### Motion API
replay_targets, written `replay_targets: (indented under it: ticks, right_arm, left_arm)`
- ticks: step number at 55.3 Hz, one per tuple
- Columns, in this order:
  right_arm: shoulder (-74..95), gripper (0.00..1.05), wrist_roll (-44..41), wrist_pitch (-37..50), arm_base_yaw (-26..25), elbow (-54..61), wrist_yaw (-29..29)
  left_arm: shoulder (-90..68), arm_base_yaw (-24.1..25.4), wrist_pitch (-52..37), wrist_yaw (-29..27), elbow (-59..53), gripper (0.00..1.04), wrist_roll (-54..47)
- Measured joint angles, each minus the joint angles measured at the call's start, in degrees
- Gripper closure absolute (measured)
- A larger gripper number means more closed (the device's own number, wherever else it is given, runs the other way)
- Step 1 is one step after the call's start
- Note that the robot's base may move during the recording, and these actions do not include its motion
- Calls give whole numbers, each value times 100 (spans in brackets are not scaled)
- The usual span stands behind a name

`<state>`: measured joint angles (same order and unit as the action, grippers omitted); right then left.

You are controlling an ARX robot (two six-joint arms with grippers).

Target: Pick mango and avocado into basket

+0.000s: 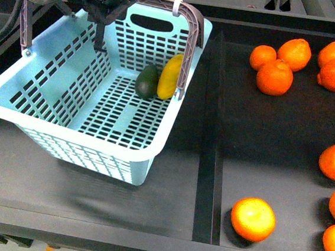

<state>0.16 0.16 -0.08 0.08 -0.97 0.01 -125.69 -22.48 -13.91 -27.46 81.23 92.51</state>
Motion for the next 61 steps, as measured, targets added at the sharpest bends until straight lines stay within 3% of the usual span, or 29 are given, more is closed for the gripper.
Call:
replay_targets:
  ticks: [11, 24, 39, 53, 59, 61]
  right_arm:
    - [0, 9, 0, 0, 0, 0, 0]
    - [0, 9, 0, 0, 0, 0, -2]
    - [0, 9, 0, 0, 0, 0, 0]
    - [0, 9, 0, 0, 0, 0, 0]
    - [0, 9, 0, 0, 0, 0, -2]
    - [0, 9, 0, 0, 0, 0, -2]
  left_arm:
    - [-66, -22, 409, -90, 92, 98, 319]
    - [42, -52, 1377, -295, 214, 59, 706]
    - [627, -107, 4288, -479, 1102, 8, 817]
    - [1622, -382, 5768, -382, 879, 9, 505]
    - [2111, -481, 5724, -931, 354, 9, -35]
    - [2468, -450, 4881, -761, -208, 13, -826]
